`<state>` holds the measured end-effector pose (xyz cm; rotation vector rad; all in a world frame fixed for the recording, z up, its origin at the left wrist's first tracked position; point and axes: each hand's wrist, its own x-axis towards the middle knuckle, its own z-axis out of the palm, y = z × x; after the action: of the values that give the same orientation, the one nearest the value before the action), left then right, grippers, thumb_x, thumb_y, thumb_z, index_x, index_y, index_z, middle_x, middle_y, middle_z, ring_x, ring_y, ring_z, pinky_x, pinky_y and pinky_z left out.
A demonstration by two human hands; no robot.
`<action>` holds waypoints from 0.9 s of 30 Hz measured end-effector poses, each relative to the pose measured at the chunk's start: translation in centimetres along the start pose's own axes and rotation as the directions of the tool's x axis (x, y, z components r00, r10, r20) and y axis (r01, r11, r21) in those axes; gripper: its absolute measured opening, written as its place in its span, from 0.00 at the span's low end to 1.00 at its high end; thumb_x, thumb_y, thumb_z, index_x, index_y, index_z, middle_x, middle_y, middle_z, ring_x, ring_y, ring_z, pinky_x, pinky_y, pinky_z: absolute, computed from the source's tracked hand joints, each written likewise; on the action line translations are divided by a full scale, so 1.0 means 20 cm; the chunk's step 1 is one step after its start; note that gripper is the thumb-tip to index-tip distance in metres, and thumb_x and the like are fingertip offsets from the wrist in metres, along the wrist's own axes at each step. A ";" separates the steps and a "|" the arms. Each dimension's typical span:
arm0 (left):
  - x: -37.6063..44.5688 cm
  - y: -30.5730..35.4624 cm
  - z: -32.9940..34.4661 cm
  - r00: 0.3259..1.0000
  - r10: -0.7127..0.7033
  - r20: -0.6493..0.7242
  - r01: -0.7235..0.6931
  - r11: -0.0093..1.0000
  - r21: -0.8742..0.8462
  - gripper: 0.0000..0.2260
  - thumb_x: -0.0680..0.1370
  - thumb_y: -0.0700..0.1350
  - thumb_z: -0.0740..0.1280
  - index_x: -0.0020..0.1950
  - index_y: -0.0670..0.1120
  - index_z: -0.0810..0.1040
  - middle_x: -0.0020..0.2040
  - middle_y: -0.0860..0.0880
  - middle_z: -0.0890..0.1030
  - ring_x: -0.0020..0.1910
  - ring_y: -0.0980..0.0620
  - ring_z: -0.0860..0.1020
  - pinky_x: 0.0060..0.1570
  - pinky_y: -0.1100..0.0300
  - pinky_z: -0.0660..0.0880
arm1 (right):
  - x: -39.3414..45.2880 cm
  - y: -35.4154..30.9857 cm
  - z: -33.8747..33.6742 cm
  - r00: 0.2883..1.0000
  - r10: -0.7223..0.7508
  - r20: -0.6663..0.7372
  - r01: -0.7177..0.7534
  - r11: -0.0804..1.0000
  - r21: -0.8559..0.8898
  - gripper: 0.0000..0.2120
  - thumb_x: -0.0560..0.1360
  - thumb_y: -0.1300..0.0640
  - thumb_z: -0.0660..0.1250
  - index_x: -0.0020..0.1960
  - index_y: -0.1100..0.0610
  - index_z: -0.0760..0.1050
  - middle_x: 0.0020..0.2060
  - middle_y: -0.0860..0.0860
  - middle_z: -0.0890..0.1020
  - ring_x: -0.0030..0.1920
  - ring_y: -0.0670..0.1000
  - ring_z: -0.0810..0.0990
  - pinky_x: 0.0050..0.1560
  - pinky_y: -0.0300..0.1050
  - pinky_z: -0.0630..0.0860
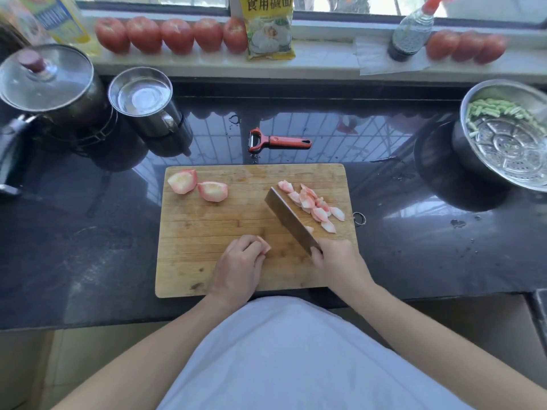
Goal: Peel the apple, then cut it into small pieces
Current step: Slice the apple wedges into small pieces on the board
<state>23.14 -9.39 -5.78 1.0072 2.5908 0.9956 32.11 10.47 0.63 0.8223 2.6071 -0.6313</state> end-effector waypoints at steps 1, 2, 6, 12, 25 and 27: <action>0.00 0.00 0.00 1.000 -0.002 0.000 0.002 1.000 -0.003 0.05 0.79 0.38 0.72 0.53 0.46 0.84 0.54 0.54 0.81 0.53 0.53 0.78 0.51 0.63 0.76 | 0.03 0.01 -0.03 1.000 0.001 -0.024 -0.001 1.000 -0.006 0.12 0.82 0.53 0.60 0.53 0.57 0.80 0.44 0.58 0.83 0.43 0.61 0.81 0.42 0.52 0.79; 0.00 0.00 0.00 1.000 0.000 0.000 0.000 1.000 -0.005 0.05 0.79 0.38 0.72 0.53 0.46 0.84 0.54 0.55 0.81 0.53 0.53 0.78 0.51 0.63 0.75 | 0.05 0.02 -0.06 0.999 -0.004 -0.049 0.003 1.000 -0.022 0.12 0.82 0.53 0.60 0.54 0.58 0.80 0.44 0.59 0.83 0.44 0.62 0.81 0.42 0.51 0.78; 0.03 0.01 0.02 0.999 0.037 0.018 -0.038 0.999 0.005 0.05 0.81 0.40 0.71 0.55 0.46 0.83 0.54 0.54 0.81 0.52 0.52 0.78 0.49 0.58 0.79 | 0.01 -0.01 -0.07 0.995 -0.054 -0.079 0.053 0.998 -0.015 0.11 0.81 0.54 0.62 0.47 0.57 0.80 0.40 0.58 0.83 0.40 0.61 0.80 0.39 0.52 0.77; 0.03 -0.02 0.05 0.998 0.069 0.015 -0.070 0.996 0.052 0.04 0.81 0.40 0.70 0.55 0.43 0.83 0.54 0.47 0.83 0.51 0.44 0.80 0.44 0.47 0.79 | -0.19 -0.04 0.01 0.995 -0.103 0.002 0.103 0.994 0.046 0.15 0.81 0.53 0.62 0.35 0.53 0.68 0.31 0.52 0.78 0.34 0.57 0.75 0.34 0.51 0.70; 0.04 -0.01 0.05 0.996 0.087 0.007 -0.087 0.994 0.059 0.08 0.81 0.39 0.70 0.59 0.43 0.83 0.56 0.46 0.84 0.53 0.41 0.80 0.46 0.47 0.80 | -0.22 -0.02 0.00 0.983 -0.184 -0.023 0.184 0.982 -0.036 0.12 0.80 0.55 0.61 0.38 0.54 0.68 0.30 0.53 0.77 0.32 0.61 0.75 0.32 0.53 0.73; 0.04 -0.01 0.05 0.996 0.094 0.005 -0.094 0.994 0.059 0.08 0.81 0.39 0.70 0.60 0.43 0.83 0.56 0.47 0.84 0.54 0.42 0.80 0.46 0.47 0.80 | -0.24 0.00 -0.01 0.985 -0.174 0.001 0.174 0.983 -0.053 0.12 0.80 0.55 0.60 0.39 0.54 0.67 0.32 0.56 0.78 0.34 0.62 0.76 0.33 0.51 0.71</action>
<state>22.83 -8.55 -6.66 1.1540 2.6068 0.9435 35.74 8.33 2.94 0.5843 2.7061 -0.6046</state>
